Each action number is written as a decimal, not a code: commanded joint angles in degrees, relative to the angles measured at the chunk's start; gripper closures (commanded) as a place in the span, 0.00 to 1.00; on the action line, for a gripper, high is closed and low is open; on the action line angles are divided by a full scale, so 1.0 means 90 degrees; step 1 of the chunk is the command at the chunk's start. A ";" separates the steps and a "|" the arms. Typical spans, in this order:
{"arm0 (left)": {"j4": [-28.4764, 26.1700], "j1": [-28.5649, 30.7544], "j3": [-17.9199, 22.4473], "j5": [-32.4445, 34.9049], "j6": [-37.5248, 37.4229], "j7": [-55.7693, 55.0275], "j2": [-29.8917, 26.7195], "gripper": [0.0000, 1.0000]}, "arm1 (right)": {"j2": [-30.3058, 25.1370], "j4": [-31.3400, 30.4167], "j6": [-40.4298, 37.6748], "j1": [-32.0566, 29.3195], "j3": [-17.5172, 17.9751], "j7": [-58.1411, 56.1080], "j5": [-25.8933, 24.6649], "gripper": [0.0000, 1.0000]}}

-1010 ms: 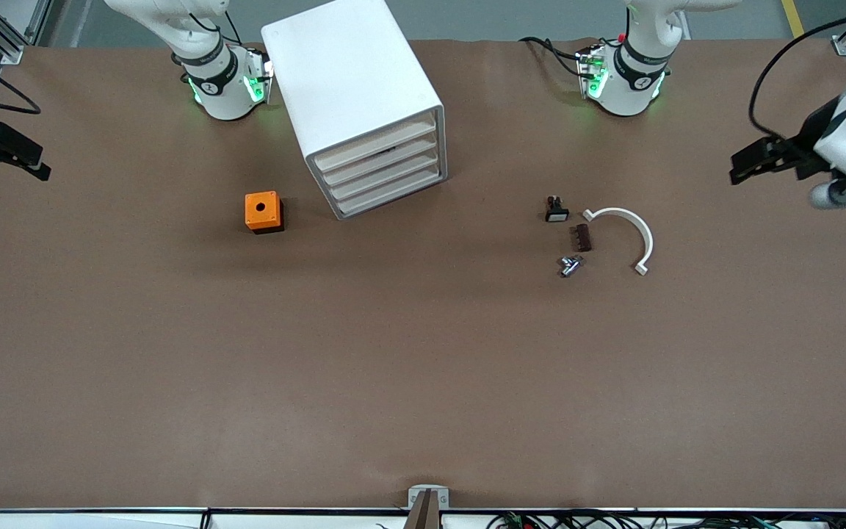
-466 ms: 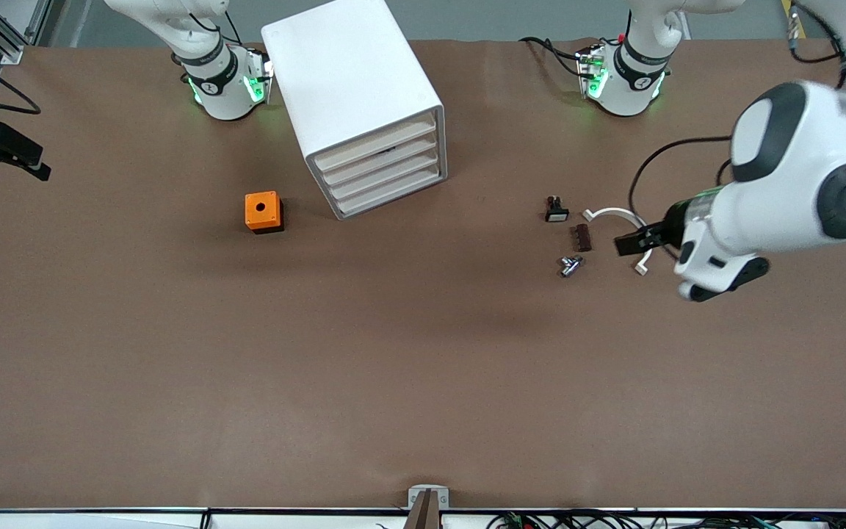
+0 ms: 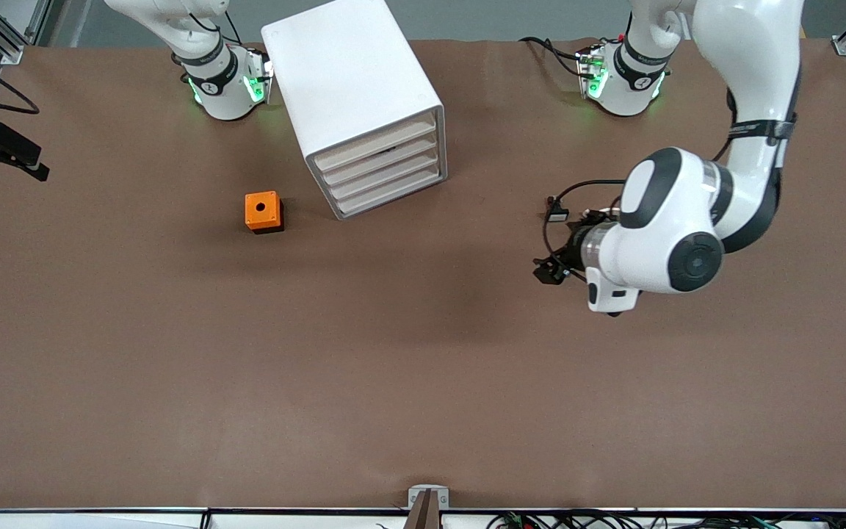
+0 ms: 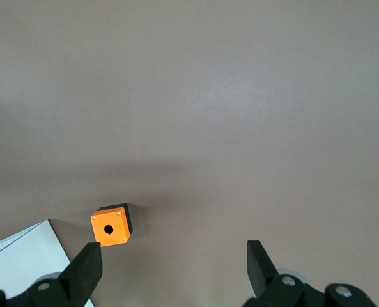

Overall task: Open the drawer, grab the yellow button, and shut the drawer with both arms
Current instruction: 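Reach the left gripper to the white cabinet's drawer front, then grip the drawer with the left gripper and pull it open, then reach the right gripper into the drawer while the left gripper withdraws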

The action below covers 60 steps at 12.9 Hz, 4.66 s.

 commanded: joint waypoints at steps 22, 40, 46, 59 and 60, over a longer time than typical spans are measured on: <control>0.0250 -0.1689 0.0022 -0.3836 -0.0132 -0.7646 0.1362 0.04 | 0.1738 0.0667 0.0395 -0.0209 0.0073 0.0086 -0.0498 0.00; 0.0251 -0.2218 -0.0193 -0.3837 -0.0542 -0.7920 0.1450 1.00 | 0.1680 0.0599 0.0023 0.0162 0.0121 0.2255 0.0060 0.00; 0.0592 -0.1370 0.0159 -0.3797 -0.0542 -0.7881 0.1479 1.00 | 0.1660 0.0530 0.0033 0.0415 0.0121 0.2722 0.0060 0.00; 0.1157 -0.0519 0.0169 -0.3584 -0.0775 -0.7725 0.1528 0.00 | 0.2176 0.0520 0.1486 0.4739 0.0122 0.9788 0.0060 0.00; 0.1255 -0.0383 0.0159 -0.3273 -0.0931 -0.7715 0.1508 0.00 | 0.2284 0.0520 0.1623 0.4994 0.0121 1.0229 0.0050 0.00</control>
